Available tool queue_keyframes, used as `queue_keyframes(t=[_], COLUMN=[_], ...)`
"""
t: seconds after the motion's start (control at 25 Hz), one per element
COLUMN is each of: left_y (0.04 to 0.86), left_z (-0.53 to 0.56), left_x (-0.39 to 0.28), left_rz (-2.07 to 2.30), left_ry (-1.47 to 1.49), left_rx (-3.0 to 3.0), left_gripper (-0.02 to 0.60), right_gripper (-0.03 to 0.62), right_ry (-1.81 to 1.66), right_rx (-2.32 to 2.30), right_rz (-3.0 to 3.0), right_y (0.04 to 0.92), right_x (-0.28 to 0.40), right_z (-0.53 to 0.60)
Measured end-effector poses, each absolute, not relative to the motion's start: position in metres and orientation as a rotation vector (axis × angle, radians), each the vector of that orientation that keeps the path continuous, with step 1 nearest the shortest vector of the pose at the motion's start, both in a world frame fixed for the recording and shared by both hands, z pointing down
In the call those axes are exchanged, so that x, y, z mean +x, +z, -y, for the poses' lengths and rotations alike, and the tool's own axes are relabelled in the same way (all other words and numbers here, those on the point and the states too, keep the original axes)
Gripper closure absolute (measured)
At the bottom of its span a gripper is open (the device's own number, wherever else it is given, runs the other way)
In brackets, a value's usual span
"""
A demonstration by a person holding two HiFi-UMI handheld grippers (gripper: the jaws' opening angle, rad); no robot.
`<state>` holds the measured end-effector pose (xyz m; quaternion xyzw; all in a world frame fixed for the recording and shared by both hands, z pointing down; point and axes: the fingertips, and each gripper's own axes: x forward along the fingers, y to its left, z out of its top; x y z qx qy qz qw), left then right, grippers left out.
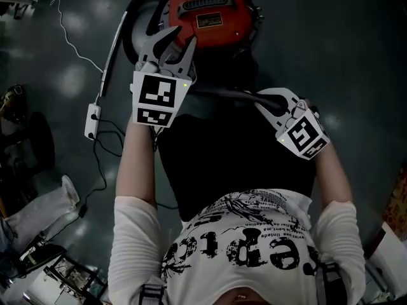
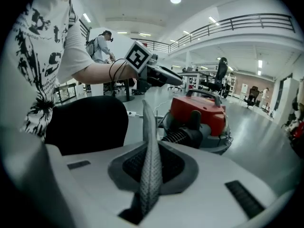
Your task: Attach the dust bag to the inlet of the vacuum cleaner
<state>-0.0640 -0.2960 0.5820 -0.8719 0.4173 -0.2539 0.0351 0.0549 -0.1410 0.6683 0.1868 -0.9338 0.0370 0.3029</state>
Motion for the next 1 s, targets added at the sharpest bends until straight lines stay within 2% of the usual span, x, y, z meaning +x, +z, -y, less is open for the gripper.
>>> queue_keyframes(t=[0.08, 0.2, 0.48, 1.0], left_y=[0.583, 0.593, 0.633, 0.633], left_z=[0.315, 0.351, 0.390, 0.396], left_x=[-0.063, -0.061, -0.051, -0.037], left_rz=[-1.208, -1.121, -0.835, -0.762], left_ry=[-0.879, -0.999, -1.280, -1.184], left_rx=[-2.553, -2.447, -2.374, -2.341], left_gripper=[0.447, 0.430, 0.419, 0.446], right_gripper=[0.569, 0.569, 0.569, 0.568], right_ry=[0.103, 0.098, 0.093, 0.083], right_rx=[0.478, 0.472, 0.444, 0.603], right_rz=[2.480, 2.477, 2.466, 2.422], right_y=[0.668, 0.670, 0.680, 0.689], right_x=[0.055, 0.057, 0.052, 0.065], right_z=[0.143, 0.148, 0.159, 0.181])
